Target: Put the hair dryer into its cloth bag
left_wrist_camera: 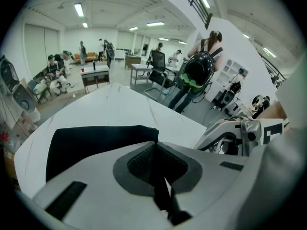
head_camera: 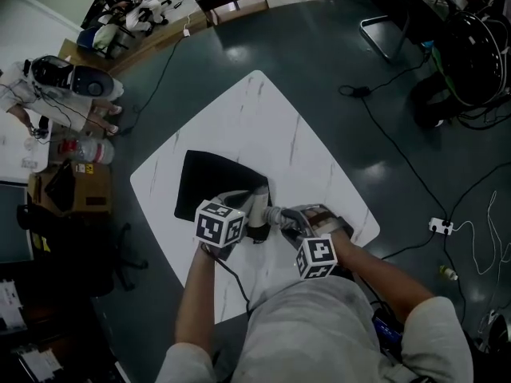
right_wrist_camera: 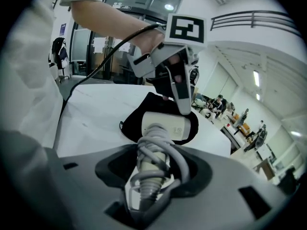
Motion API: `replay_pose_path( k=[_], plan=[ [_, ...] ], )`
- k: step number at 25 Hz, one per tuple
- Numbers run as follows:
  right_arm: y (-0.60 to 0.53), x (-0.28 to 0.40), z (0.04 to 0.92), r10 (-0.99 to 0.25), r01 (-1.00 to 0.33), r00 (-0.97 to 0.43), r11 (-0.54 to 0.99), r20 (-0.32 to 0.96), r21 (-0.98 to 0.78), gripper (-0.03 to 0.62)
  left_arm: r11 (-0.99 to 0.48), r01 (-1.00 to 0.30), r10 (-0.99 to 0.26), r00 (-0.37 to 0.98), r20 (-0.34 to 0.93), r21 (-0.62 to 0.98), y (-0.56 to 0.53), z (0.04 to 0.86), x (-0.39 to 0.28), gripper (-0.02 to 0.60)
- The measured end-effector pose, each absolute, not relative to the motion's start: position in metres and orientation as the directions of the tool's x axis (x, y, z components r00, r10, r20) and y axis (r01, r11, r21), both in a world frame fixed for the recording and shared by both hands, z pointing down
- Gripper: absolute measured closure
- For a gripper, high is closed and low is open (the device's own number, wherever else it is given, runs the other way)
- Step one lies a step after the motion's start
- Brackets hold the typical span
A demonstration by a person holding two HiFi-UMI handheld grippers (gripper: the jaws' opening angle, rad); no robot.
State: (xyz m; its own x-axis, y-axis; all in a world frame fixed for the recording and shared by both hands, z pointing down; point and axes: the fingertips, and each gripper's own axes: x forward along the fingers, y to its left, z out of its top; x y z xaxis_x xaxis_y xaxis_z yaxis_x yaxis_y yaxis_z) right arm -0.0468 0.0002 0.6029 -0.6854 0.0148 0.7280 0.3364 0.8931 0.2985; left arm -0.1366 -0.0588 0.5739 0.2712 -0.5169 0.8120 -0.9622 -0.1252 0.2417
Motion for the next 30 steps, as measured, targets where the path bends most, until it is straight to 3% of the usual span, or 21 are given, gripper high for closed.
replay_pose_path(
  k=[12,30],
  plan=[
    [-0.002,-0.078,0.608,0.098,0.240,-0.715,0.964,0.692,0.112,0.372,-0.147,-0.957,-0.514,0.291,0.807,0.251,-0.058,0.570,-0.126,0.565],
    [-0.009,-0.111,0.617,0.113,0.174,-0.743,0.984,0.660,0.027,0.372,-0.145,-0.956,-0.507,0.294,0.810,0.256,-0.054,0.575,-0.125,0.566]
  ],
)
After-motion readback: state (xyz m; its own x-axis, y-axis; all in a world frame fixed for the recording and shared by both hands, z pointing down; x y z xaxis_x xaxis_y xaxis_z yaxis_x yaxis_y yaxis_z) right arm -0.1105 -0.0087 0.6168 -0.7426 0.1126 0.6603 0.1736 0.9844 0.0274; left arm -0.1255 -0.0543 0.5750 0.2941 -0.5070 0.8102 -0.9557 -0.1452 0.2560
